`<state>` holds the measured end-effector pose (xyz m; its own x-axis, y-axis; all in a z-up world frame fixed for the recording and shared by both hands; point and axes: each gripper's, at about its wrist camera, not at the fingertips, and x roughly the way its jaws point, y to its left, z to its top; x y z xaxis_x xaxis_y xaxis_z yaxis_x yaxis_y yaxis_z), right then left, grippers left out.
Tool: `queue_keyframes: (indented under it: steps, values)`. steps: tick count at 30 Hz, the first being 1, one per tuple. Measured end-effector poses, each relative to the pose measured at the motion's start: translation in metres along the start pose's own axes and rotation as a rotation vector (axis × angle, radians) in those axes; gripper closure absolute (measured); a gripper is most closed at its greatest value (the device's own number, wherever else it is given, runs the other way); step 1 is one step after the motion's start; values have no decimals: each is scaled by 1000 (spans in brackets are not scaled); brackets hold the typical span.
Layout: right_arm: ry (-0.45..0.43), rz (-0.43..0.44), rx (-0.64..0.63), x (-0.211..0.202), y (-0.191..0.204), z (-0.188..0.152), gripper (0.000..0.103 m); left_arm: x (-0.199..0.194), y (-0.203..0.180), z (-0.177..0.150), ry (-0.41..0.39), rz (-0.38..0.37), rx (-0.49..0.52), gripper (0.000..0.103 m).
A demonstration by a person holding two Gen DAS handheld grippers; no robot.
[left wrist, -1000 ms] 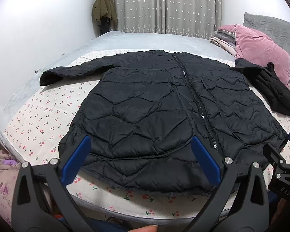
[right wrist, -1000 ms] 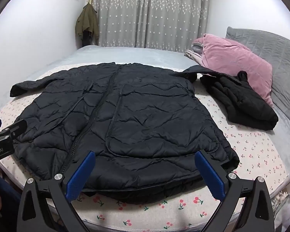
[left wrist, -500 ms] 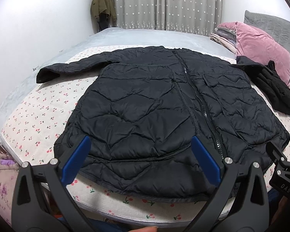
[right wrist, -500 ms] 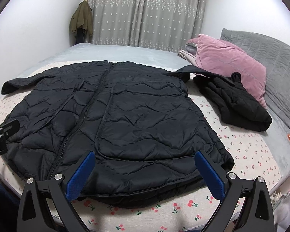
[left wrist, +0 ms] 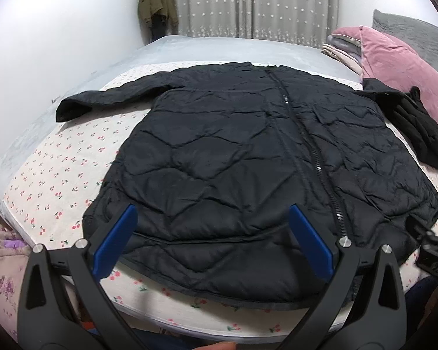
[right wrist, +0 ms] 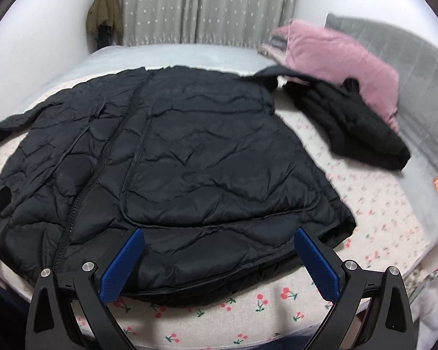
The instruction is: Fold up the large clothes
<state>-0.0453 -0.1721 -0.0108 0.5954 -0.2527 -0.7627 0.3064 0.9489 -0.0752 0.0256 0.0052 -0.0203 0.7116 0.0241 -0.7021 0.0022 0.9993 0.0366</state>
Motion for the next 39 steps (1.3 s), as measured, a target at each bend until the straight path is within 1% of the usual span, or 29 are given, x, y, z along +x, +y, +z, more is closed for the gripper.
queue_keyframes:
  steps: [2, 4, 5, 7, 10, 13, 15, 18, 20, 24, 26, 27, 29, 30, 32, 33, 34, 35, 36, 37, 38, 39]
  values:
    - [-2, 42, 52, -1, -12, 1, 0, 3, 12, 2, 0, 7, -39, 0]
    - [-16, 53, 123, -1, -28, 2, 0, 7, 24, 2, -1, 8, -81, 0]
    - [-9, 59, 136, -2, -31, 2, 0, 8, 28, 2, -5, 0, -99, 0]
    - [1, 50, 144, -3, -35, 1, 0, 7, 34, 1, -1, 15, -101, 0]
    - [-7, 40, 146, -3, -32, 2, 0, 5, 41, 0, -2, 29, -93, 0]
    - [-20, 22, 129, -4, -31, 4, 0, 10, 54, 2, -7, -3, -145, 0]
    - [-25, 17, 124, -3, -31, 5, 0, 13, 62, 3, 1, -6, -163, 0]
    - [-29, 34, 128, -2, -36, 9, 0, 17, 79, 4, 21, 2, -187, 0]
    - [-35, 47, 156, -3, -46, 12, 0, 20, 94, 5, 33, -11, -218, 0]
    - [-21, 128, 330, 3, -94, 16, 0, 23, 131, 2, 50, -10, -291, 0]
    - [2, 182, 425, 12, -119, 15, 0, 30, 151, 0, 82, -29, -343, 1]
    - [19, 193, 461, 17, -130, 15, 0, 34, 159, -2, 99, -42, -372, 1]
    - [45, 187, 497, 26, -147, 16, 0, 39, 173, -7, 123, -59, -433, 8]
    - [52, 172, 504, 29, -153, 16, 0, 39, 175, -8, 125, -69, -442, 11]
    - [64, 119, 523, 36, -168, 18, 1, 43, 169, -9, 131, -82, -413, 20]
    - [81, 94, 547, 41, -177, 16, 2, 47, 162, -8, 140, -72, -385, 21]
    - [116, 117, 595, 50, -187, 13, 2, 53, 157, -6, 152, -68, -359, 25]
    - [136, 161, 625, 58, -192, 11, 6, 60, 147, -4, 175, -77, -326, 35]
    - [162, 224, 640, 66, -194, 11, 18, 68, 136, -3, 204, -104, -295, 44]
    - [187, 258, 617, 72, -188, 13, 27, 75, 128, -2, 232, -119, -273, 62]
    - [204, 267, 581, 74, -180, 15, 49, 78, 121, -1, 246, -109, -252, 74]
    - [207, 267, 551, 74, -175, 18, 83, 79, 117, 1, 236, -102, -235, 83]
